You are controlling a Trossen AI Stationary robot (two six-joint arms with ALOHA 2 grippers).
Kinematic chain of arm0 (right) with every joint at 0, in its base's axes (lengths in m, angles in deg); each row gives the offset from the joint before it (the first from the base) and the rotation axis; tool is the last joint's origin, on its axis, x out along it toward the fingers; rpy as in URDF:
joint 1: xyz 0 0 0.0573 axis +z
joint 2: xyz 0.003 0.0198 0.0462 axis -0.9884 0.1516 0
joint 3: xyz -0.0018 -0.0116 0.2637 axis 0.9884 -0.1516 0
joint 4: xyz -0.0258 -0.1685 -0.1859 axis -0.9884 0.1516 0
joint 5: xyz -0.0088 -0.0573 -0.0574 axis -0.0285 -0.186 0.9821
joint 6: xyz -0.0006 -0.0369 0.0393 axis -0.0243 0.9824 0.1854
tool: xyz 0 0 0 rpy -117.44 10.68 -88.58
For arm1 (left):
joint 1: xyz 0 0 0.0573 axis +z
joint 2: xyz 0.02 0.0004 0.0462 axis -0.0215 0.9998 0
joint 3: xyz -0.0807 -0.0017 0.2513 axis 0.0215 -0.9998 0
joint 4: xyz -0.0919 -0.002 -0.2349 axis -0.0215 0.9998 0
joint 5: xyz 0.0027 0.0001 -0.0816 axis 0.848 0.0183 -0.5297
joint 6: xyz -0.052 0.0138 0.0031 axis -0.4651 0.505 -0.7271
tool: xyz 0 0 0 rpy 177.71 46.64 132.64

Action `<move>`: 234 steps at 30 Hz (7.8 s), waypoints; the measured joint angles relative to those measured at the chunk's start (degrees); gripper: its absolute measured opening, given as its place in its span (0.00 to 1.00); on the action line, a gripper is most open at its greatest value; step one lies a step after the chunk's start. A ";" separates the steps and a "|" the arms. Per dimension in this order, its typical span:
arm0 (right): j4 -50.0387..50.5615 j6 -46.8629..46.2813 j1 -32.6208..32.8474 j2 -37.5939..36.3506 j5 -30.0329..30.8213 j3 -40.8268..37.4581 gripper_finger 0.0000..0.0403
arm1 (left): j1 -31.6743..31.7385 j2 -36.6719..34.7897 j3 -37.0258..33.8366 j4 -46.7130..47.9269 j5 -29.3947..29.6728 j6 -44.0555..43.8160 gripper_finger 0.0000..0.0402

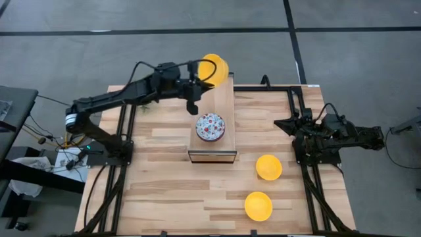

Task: Pick & Place Mini bowls
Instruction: Put the bottom left yellow bowl on the shelf, then stack the top yellow bowl on the yellow bowl on the shelf

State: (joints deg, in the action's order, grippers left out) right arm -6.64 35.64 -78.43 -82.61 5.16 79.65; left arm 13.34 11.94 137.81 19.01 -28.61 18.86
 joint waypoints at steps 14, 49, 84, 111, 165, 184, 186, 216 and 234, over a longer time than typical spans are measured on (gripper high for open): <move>0.02 0.00 0.00 -0.01 -0.02 0.00 0.00 | 0.06 7.29 3.56 0.15 -0.09 15.27 0.01; 0.04 3.02 -0.07 -0.01 0.04 -0.02 0.00 | 7.55 15.31 17.58 22.12 3.34 25.74 0.01; 0.01 11.52 -0.04 0.00 -0.07 -0.02 0.00 | 8.54 23.51 24.97 39.52 -6.87 -7.08 0.01; 0.02 11.41 0.11 0.00 -0.03 -0.02 0.00 | 9.37 25.82 23.01 40.42 -9.38 -4.09 0.01; 0.00 11.47 0.11 0.02 -0.03 -0.02 0.00 | 9.75 27.53 22.96 39.23 -10.52 -5.57 0.17; 0.01 11.47 0.09 0.02 -0.07 -0.01 0.00 | 7.04 20.24 23.01 39.89 -6.63 -11.68 0.16; 0.00 11.47 0.11 0.02 -0.04 -0.02 0.00 | 6.57 18.66 23.01 39.99 -6.64 -14.57 0.16; 0.01 9.45 0.11 -0.01 -0.07 0.00 0.00 | 3.31 -0.46 10.20 30.57 -14.79 -53.47 0.16; -0.87 6.56 0.07 -0.01 -0.04 0.00 0.00 | 0.33 -29.18 -38.46 -11.73 -18.39 -59.58 0.16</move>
State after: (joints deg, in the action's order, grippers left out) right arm -7.50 42.21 -78.36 -82.61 5.11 79.65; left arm 13.66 -17.24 99.35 7.28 -47.00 -40.72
